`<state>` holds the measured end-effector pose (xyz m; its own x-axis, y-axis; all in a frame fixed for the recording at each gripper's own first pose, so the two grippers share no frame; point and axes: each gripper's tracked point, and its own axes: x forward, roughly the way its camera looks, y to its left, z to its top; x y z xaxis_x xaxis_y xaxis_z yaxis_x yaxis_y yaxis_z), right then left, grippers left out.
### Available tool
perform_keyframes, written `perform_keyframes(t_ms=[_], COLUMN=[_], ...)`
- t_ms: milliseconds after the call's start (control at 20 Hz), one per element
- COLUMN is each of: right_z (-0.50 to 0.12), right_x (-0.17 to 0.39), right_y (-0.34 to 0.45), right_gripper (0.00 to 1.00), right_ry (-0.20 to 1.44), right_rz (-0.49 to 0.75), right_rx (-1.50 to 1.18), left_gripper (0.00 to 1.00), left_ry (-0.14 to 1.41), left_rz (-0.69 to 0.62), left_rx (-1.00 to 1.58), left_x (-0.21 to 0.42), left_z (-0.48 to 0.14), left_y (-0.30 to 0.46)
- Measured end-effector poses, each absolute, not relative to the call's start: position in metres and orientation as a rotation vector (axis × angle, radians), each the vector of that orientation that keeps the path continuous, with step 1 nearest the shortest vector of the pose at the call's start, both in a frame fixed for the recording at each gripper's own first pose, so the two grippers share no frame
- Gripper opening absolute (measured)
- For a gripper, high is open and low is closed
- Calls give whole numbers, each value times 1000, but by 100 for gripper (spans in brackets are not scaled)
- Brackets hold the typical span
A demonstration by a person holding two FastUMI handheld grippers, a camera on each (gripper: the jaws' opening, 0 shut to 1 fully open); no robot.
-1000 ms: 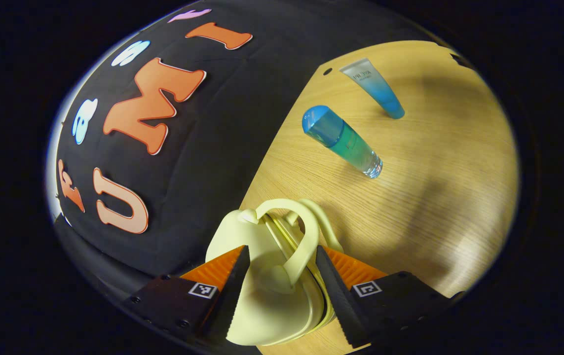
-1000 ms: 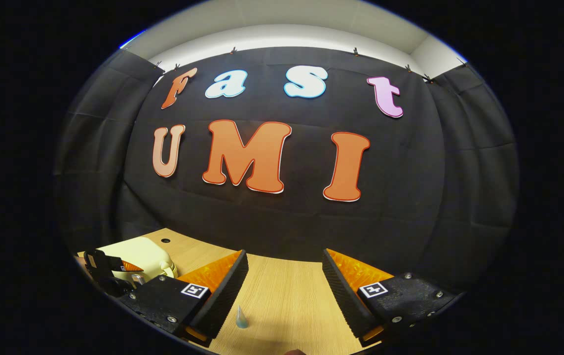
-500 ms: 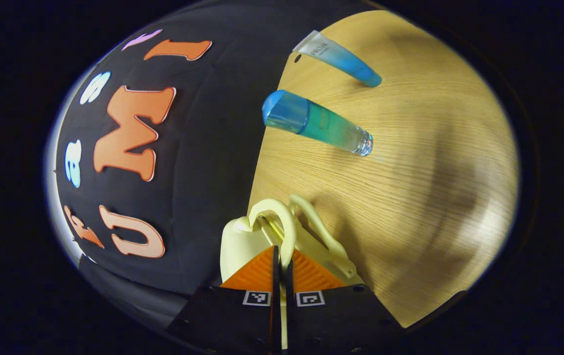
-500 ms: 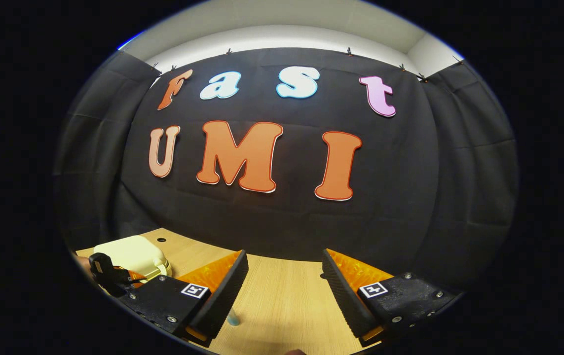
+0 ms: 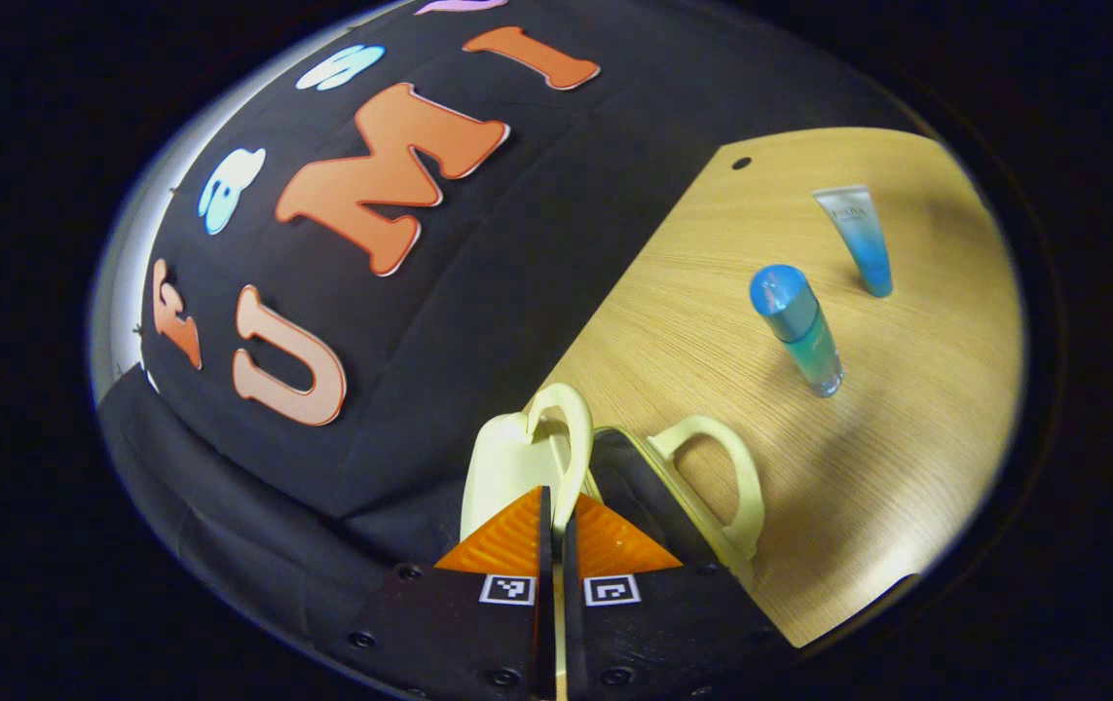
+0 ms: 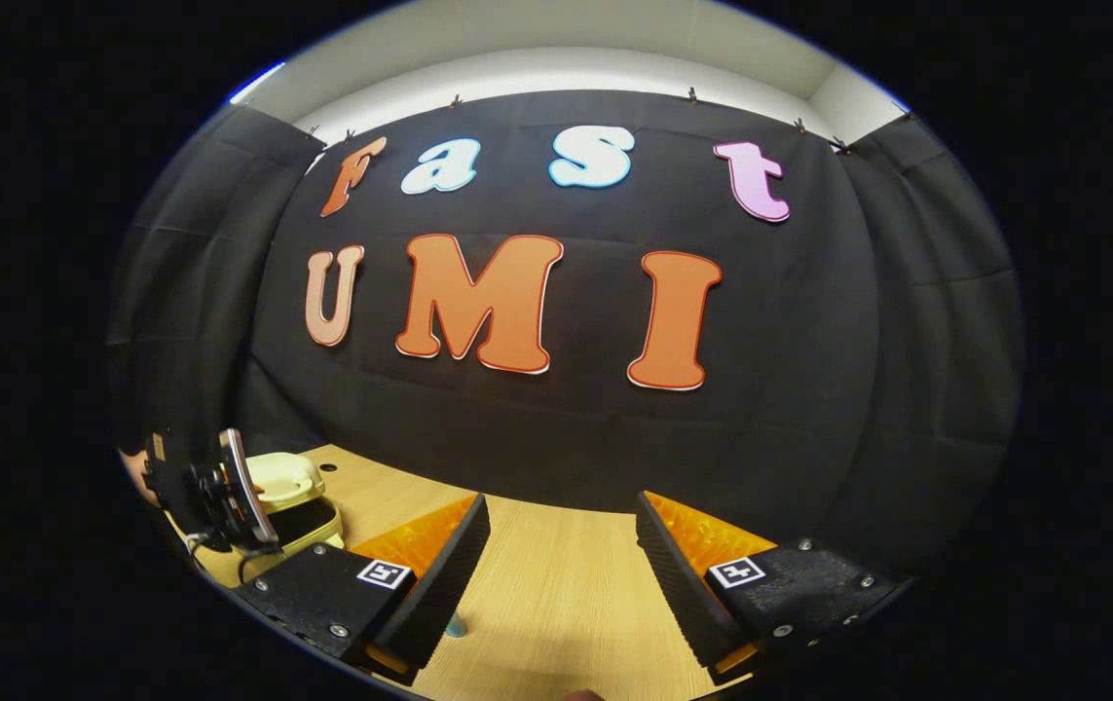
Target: First open the suitcase, pack the skin care products into it, and then close the suitcase.
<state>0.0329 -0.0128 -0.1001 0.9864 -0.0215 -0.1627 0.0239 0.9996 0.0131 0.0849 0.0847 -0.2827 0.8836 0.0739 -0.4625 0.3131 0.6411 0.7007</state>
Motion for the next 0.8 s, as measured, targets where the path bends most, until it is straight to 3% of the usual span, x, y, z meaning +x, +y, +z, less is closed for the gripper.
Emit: perform_keyframes(t_ms=[200, 450, 800], right_z=[-105, -104, -95], right_x=[36, 43, 65], right_y=[-3, 16, 81], right_gripper=[95, 95, 95], right_ry=[175, 195, 217], right_rz=[31, 10, -28], right_rx=[13, 2, 41], left_gripper=[4, 4, 4], left_ry=[468, 430, 408], left_rz=[-76, -25, 68], left_rx=[727, 582, 422], left_x=[90, 105, 129], left_z=[-250, -213, -181], left_y=[111, 162, 313])
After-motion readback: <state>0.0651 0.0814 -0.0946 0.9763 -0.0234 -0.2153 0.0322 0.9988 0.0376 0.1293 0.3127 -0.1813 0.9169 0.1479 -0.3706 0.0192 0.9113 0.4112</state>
